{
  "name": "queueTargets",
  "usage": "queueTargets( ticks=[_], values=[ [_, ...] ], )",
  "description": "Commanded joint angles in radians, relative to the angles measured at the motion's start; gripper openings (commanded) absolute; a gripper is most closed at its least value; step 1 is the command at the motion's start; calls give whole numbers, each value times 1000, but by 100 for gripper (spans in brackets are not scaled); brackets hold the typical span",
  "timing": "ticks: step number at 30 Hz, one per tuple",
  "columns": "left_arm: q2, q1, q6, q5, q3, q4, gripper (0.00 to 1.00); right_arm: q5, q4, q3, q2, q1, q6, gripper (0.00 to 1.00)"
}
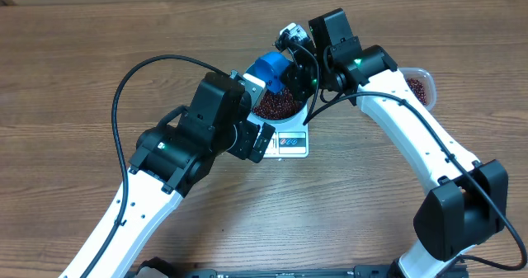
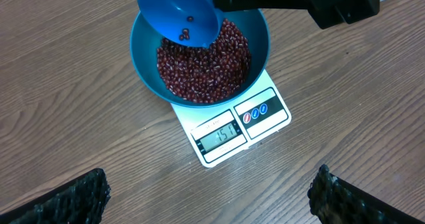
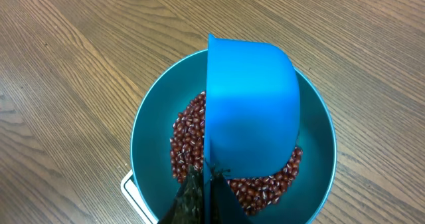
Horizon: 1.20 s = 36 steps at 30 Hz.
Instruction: Scoop item into bowl and weigh 150g on scale
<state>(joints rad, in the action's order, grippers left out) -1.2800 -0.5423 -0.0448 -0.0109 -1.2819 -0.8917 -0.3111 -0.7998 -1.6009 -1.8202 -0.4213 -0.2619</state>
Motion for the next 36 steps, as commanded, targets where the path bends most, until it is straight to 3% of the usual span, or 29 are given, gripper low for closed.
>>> queueTargets(
  ticks=[1, 36],
  values=[
    [10, 5, 12, 8, -16, 2, 100, -16, 9, -29, 42, -1, 5, 4],
    [10, 5, 12, 8, -16, 2, 99, 45, -18, 31, 27, -1, 0, 4]
  ],
)
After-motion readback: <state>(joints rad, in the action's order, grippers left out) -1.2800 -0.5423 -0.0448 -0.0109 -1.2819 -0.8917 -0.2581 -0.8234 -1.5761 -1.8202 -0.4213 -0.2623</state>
